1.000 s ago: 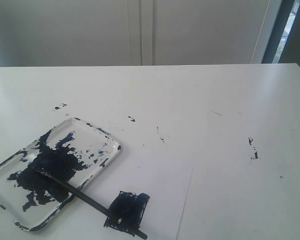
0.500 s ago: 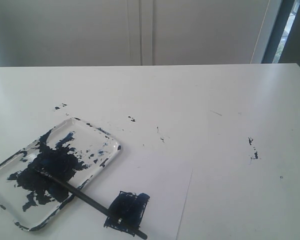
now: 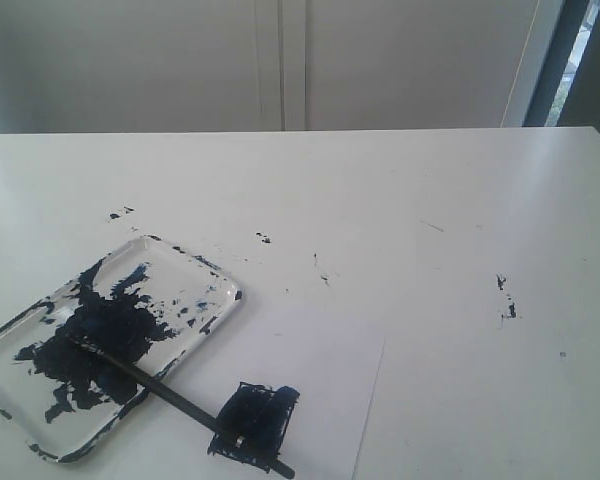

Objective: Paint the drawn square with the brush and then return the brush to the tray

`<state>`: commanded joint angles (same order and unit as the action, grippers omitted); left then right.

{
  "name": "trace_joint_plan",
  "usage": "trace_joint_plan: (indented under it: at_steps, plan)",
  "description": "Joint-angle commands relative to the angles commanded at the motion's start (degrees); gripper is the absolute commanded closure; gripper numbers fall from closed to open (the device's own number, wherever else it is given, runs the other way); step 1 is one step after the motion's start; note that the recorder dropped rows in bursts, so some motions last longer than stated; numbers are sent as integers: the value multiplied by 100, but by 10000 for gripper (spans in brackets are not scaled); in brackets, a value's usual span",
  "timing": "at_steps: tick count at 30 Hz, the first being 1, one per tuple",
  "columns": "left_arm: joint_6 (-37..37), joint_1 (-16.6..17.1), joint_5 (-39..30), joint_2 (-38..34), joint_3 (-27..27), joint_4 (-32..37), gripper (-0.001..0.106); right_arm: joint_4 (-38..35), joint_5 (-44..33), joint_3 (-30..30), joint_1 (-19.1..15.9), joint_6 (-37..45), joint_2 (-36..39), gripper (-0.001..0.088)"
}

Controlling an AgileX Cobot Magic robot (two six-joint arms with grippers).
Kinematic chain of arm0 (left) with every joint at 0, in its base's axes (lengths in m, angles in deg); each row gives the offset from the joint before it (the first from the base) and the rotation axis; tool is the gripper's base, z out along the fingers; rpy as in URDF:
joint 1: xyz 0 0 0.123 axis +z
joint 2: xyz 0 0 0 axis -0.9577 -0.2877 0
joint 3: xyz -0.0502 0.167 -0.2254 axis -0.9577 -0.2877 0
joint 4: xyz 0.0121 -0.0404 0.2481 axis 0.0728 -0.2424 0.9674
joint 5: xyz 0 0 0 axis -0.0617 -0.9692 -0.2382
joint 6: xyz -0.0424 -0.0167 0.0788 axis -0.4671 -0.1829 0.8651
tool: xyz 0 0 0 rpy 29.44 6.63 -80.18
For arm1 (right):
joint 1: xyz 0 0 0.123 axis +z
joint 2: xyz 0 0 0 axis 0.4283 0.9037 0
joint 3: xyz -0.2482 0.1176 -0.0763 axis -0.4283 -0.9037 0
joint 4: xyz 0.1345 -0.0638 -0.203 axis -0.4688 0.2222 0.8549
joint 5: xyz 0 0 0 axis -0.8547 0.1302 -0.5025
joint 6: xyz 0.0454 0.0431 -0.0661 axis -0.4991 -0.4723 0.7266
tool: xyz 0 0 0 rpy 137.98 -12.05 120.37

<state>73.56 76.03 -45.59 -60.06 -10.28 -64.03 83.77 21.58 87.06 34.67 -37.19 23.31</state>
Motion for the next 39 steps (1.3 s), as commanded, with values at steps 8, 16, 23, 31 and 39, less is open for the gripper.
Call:
trace_joint_plan:
  at_steps: [8,16,23,31,39]
  plan:
    - [0,0,0,0,0,0,1053,-59,-32,0,0,251,0,868]
    - [0,0,0,0,0,0,1053,-59,-32,0,0,251,0,868]
    - [0,0,0,0,0,0,1053,-59,-32,0,0,251,0,868]
    - [0,0,0,0,0,0,1053,-59,-32,0,0,251,0,868]
    - [0,0,0,0,0,0,1053,-59,-32,0,0,251,0,868]
